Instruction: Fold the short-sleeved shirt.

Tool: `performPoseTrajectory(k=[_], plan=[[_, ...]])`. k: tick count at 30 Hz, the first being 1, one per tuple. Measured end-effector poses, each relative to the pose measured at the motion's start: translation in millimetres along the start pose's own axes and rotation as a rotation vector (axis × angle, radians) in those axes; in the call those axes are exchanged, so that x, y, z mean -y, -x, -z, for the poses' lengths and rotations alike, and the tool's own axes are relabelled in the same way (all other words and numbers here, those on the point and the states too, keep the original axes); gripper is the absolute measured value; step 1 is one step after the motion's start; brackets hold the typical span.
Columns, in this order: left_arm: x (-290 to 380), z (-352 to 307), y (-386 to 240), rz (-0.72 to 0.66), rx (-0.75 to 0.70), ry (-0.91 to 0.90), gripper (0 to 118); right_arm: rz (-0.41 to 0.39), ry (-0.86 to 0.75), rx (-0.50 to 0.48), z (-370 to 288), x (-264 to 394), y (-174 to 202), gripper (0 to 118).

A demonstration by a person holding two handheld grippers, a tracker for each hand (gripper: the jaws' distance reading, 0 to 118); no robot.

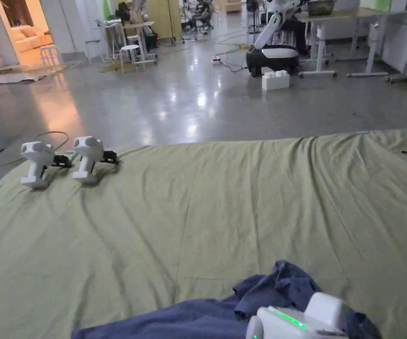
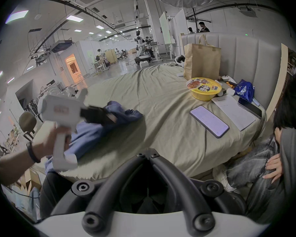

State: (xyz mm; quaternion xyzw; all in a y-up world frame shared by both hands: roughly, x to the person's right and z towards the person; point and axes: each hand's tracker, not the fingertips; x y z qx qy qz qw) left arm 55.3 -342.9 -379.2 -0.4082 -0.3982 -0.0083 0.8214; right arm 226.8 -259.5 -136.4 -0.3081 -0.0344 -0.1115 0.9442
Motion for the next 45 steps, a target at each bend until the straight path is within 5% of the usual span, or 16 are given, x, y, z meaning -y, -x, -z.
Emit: performPoseTrajectory(k=[4,5,7,8,16,22,24,26,27,32,45], plan=[[33,20,-35,-0.023,0.049,0.035,10,-0.008,0.007,0.002,0,6,-3,2],[37,19,-36,-0.031,0.042,0.029,26,-0.008,0.006,-0.006,0,6,-1,2],[41,7,-29,-0.092,0.103,0.028,107,-0.011,-0.002,-0.030,2,4,4,2],[40,-11,-28,-0.101,0.107,-0.025,109,-0.017,-0.010,-0.042,2,2,7,2],[45,-245,-21,0.023,-0.307,-0.520,106,-0.097,-0.174,-0.164,-1,-32,45,2],[97,-374,-42,0.030,-0.713,-0.711,104,-0.190,-0.314,-0.211,-25,-57,71,2],[113,-397,-49,0.023,-0.796,-0.732,78,-0.215,-0.354,-0.209,-34,-61,76,2],[127,-413,-57,0.036,-0.861,-0.736,7,-0.226,-0.378,-0.210,-41,-64,79,2],[130,-418,-61,0.032,-0.906,-0.729,3,-0.228,-0.386,-0.208,-44,-65,80,2],[150,-438,-68,-0.058,-0.969,-0.749,2,-0.217,-0.401,-0.209,-54,-64,78,2],[149,-427,-32,-0.141,-0.841,-0.674,2,-0.175,-0.361,-0.212,-51,-64,76,2]])
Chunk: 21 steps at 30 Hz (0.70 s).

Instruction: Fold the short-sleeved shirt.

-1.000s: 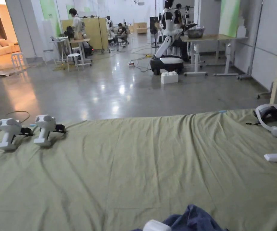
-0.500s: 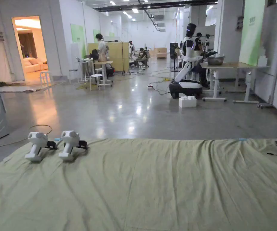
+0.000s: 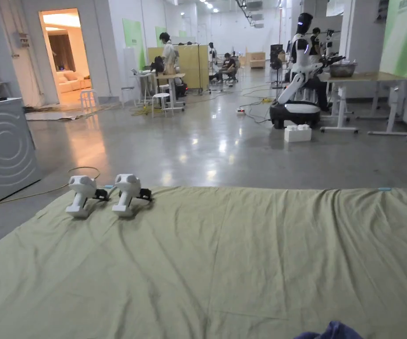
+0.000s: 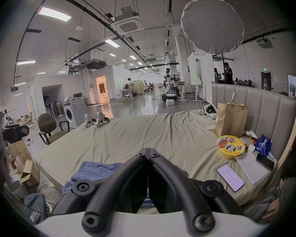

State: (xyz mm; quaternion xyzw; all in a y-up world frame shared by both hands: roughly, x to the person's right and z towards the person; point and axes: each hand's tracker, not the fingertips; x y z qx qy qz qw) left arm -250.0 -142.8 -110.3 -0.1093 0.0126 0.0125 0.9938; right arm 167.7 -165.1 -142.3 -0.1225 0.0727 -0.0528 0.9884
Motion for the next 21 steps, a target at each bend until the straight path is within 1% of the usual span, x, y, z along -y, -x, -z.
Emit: performPoseTrajectory(k=[4,5,6,7,8,9,10,13,15,17,19,21], plan=[[16,57,21,-0.086,0.041,0.158,2,0.011,0.034,-0.004,3,7,2,2],[24,76,27,-0.115,0.061,0.206,8,0.014,0.045,-0.002,4,8,2,2],[32,98,34,-0.144,0.072,0.253,36,0.018,0.061,0.000,5,10,2,2],[41,119,40,-0.161,0.082,0.308,85,0.020,0.077,-0.001,5,11,2,2],[52,144,46,-0.181,0.094,0.363,90,0.020,0.092,0.000,13,20,-4,2],[60,166,50,-0.182,0.117,0.426,86,0.020,0.105,0.006,16,24,-7,2],[71,187,54,-0.200,0.129,0.425,86,0.020,0.124,0.010,20,28,-9,2],[101,253,61,-0.202,0.101,0.547,86,0.031,0.167,0.028,24,33,-11,2],[124,295,62,-0.165,0.046,0.617,86,0.054,0.204,0.041,28,38,-17,2],[143,321,63,-0.114,-0.014,0.650,86,0.055,0.227,0.059,30,45,-27,2],[155,334,61,-0.081,-0.031,0.668,86,0.042,0.254,0.085,30,50,-33,2],[166,349,63,-0.096,-0.049,0.733,86,0.039,0.280,0.106,30,57,-41,2]])
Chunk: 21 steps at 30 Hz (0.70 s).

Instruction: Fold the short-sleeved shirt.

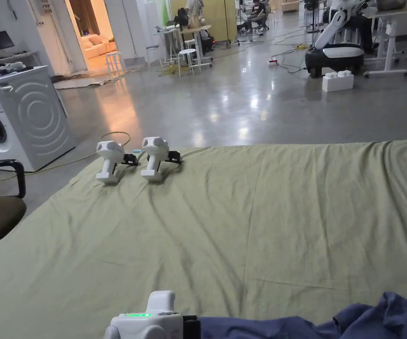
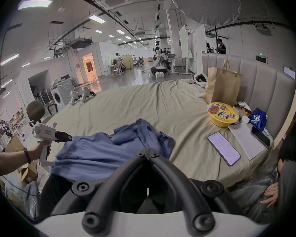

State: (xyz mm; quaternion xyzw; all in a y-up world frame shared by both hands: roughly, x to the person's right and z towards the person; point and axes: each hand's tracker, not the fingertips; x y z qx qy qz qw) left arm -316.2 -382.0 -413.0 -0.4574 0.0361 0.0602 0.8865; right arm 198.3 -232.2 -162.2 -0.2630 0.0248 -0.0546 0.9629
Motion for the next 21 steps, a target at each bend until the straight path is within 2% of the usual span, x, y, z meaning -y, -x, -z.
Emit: performPoseTrajectory(k=[1,4,6,7,10,13,14,15,16,17,18,19,21], plan=[[0,6,1,-0.015,-0.008,0.027,80,0.006,0.015,0.005,2,2,-3,2],[3,2,-9,0.044,-0.064,-0.009,37,0.021,0.047,0.019,8,8,-8,2],[3,0,-17,0.100,-0.043,0.002,14,0.030,0.062,0.010,12,11,-10,2],[2,2,-20,0.099,-0.046,0.014,9,0.036,0.070,0.003,15,12,-7,2],[-1,10,-30,0.127,-0.093,0.049,8,0.029,0.078,-0.020,25,7,-2,2],[-3,17,-32,0.126,-0.108,0.081,7,-0.019,0.055,-0.064,42,-12,7,6],[-5,19,-31,0.132,-0.109,0.097,7,-0.032,0.054,-0.076,53,-20,9,16],[-6,19,-31,0.136,-0.110,0.103,7,-0.034,0.054,-0.099,66,-30,10,31],[-7,20,-33,0.140,-0.110,0.114,7,-0.032,0.076,-0.135,80,-38,11,59],[-7,20,-34,0.152,-0.114,0.121,7,-0.027,0.097,-0.164,98,-48,11,79],[-8,21,-34,0.168,-0.115,0.128,7,-0.006,0.119,-0.189,118,-58,10,90],[-10,21,-34,0.172,-0.115,0.132,7,0.003,0.156,-0.184,142,-64,-4,94],[-12,22,-33,0.159,-0.112,0.139,7,0.052,0.240,-0.194,191,-80,-9,96]])
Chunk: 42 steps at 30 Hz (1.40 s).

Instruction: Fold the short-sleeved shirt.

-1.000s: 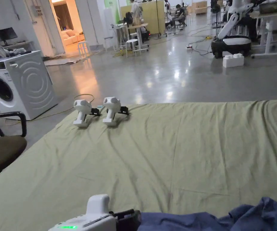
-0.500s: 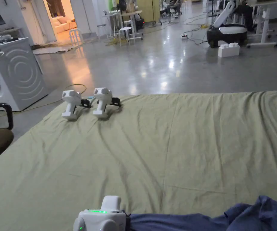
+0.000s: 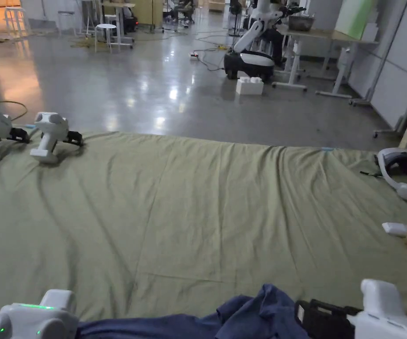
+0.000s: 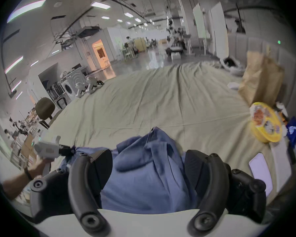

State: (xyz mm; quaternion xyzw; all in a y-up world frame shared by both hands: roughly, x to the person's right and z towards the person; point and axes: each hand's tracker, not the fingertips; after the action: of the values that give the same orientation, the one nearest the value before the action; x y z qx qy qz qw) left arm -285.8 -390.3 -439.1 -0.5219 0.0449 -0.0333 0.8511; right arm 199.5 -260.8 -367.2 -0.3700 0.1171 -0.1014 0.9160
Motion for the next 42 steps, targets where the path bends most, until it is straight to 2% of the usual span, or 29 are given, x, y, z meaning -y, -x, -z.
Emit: performPoseTrajectory(k=[2,4,7,10,12,13,15,16,17,21,23,25,27,29,31,36,42], plan=[[0,1,3,-0.013,0.009,0.003,7,0.050,0.088,0.015,45,-21,-9,97],[1,1,4,-0.017,0.018,0.000,7,0.045,0.162,0.086,87,-35,-16,97],[2,1,8,-0.024,0.032,-0.007,7,0.007,0.244,0.115,137,-45,-10,97],[3,1,11,-0.034,0.047,-0.011,7,0.003,0.286,0.114,176,-48,-11,97],[3,1,12,-0.037,0.055,-0.012,7,-0.005,0.321,0.154,193,-44,-13,96],[3,2,12,-0.038,0.056,-0.013,7,-0.020,0.335,0.164,198,-41,-15,83],[4,2,12,-0.035,0.058,-0.017,7,-0.046,0.365,0.189,201,-34,-9,19],[4,2,12,-0.036,0.058,-0.019,7,-0.052,0.353,0.208,202,-30,-9,13],[5,1,12,-0.037,0.058,-0.022,7,-0.033,0.328,0.171,200,-28,-9,12],[9,-4,15,-0.049,0.070,-0.045,7,0.004,0.284,0.153,186,-30,-8,9],[10,-21,29,-0.116,0.139,-0.085,7,0.009,0.204,0.123,162,-39,-1,9],[14,-59,44,-0.230,0.202,-0.186,7,0.018,0.117,0.070,126,-47,6,9],[18,-109,56,-0.275,0.310,-0.305,7,-0.002,0.021,0.045,90,-61,2,9],[19,-159,63,-0.260,0.333,-0.422,7,0.004,-0.075,0.040,48,-72,6,9],[17,-209,66,-0.219,0.327,-0.545,7,0.022,-0.175,0.031,12,-87,-6,9],[-6,-319,77,-0.195,0.338,-0.741,7,0.028,-0.356,0.044,-83,-119,-2,9],[-29,-413,79,-0.180,0.289,-0.916,7,-0.014,-0.510,0.064,-167,-163,20,8]])
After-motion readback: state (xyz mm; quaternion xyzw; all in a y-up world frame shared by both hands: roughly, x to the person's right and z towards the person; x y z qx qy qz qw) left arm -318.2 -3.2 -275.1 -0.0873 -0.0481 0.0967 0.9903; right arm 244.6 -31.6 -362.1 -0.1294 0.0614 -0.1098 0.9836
